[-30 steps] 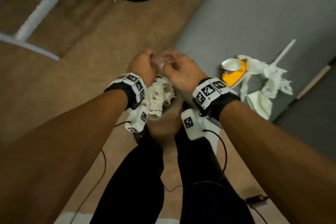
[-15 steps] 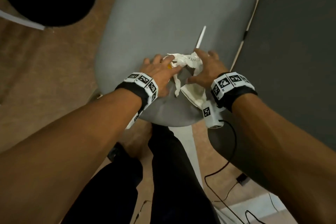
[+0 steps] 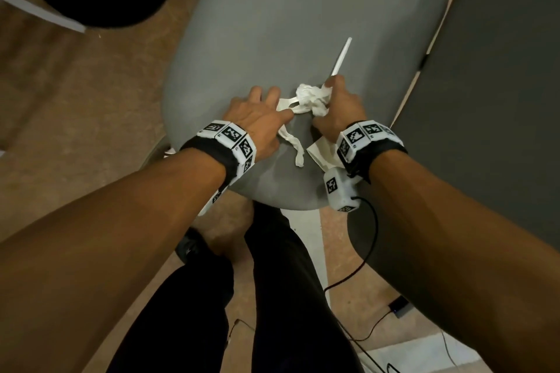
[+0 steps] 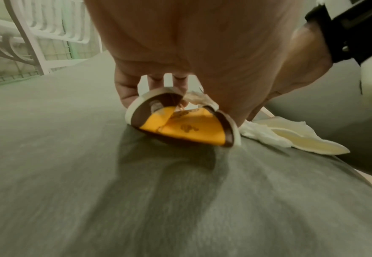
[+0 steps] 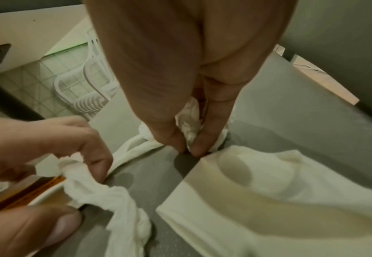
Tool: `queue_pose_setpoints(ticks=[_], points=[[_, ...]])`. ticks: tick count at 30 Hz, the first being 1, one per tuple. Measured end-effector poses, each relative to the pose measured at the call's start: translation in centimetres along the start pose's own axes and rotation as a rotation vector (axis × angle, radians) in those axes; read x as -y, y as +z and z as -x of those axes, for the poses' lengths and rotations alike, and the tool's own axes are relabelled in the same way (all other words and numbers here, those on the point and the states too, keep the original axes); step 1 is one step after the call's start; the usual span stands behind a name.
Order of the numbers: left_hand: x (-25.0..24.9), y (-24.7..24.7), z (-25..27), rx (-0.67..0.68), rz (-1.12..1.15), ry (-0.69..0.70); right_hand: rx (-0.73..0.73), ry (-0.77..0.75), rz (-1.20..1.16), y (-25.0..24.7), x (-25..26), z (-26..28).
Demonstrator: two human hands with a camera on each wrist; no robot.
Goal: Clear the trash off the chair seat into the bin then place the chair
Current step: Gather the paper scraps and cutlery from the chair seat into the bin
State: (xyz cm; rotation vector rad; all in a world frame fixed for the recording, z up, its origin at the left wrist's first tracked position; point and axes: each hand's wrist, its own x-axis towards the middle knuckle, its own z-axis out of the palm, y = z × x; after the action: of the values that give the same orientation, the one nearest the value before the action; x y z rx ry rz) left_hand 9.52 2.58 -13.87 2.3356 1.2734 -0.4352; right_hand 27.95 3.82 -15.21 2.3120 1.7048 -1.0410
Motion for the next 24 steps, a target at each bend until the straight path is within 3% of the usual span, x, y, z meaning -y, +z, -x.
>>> queue_pose_setpoints(ticks=[7, 10, 16, 24], points=[[0.0, 0.5, -0.3, -0.023, 0.056, -0.113, -0.035, 0.004, -0.058, -1.9, -0.7, -1.1], [0.0, 0.2, -0.5, -0.039, 0.076, -0.165, -0.055, 0.074, -0.157, -2.7, -1.0, -1.6], [0.8, -0.3, 0.6, 0.054, 0.083, -0.167, -0.13, 0.159, -0.206, -3.4, -0.6, -3.4], [1.4, -1.8, 1.8, -0.045, 0.087, -0.189, -0.013, 0.138, 0.132, -3.1, 1.5, -4.1]])
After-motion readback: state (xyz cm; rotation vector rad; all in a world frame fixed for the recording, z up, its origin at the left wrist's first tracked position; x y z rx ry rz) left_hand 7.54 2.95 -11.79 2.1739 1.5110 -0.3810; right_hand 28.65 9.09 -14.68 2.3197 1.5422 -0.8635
